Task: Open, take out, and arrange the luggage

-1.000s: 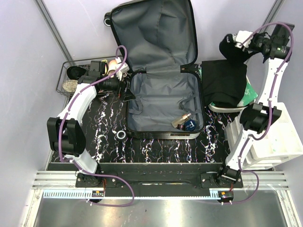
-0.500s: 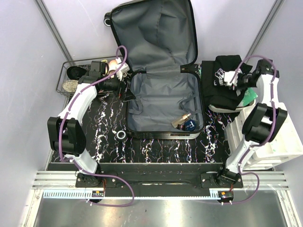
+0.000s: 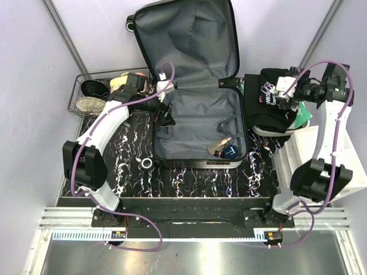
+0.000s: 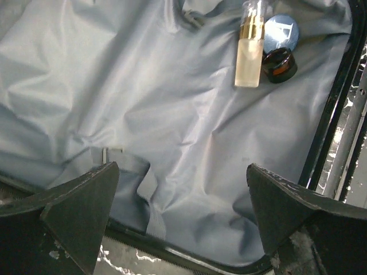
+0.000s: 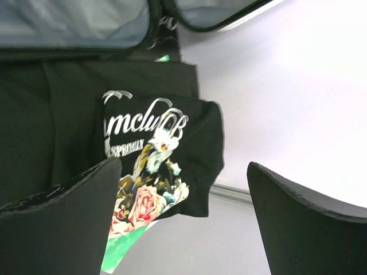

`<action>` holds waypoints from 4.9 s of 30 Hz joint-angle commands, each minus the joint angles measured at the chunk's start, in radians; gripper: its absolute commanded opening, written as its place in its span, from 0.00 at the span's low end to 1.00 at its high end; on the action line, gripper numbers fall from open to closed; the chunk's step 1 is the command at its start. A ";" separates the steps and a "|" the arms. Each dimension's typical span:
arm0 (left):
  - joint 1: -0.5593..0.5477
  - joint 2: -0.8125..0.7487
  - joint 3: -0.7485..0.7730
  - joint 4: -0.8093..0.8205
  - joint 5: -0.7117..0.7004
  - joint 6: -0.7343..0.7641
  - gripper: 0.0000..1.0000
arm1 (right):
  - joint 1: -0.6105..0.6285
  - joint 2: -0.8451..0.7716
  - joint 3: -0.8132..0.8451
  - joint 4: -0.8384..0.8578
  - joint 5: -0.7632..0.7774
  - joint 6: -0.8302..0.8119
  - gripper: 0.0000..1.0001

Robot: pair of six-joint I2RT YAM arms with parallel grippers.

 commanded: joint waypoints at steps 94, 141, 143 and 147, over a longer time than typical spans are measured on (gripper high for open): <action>-0.276 0.058 -0.049 0.502 -0.067 -0.431 0.98 | 0.419 0.074 -0.256 0.016 0.861 1.688 0.63; -0.178 -0.034 -0.136 0.386 -0.034 -0.344 0.99 | 0.216 0.054 0.121 -0.066 0.691 1.523 0.85; -0.187 -0.035 -0.139 0.386 -0.026 -0.343 0.99 | 0.218 -0.013 0.118 -0.170 0.673 1.495 0.92; -0.205 -0.040 -0.142 0.385 -0.020 -0.333 0.99 | 0.207 -0.173 0.162 -0.362 0.740 1.396 0.98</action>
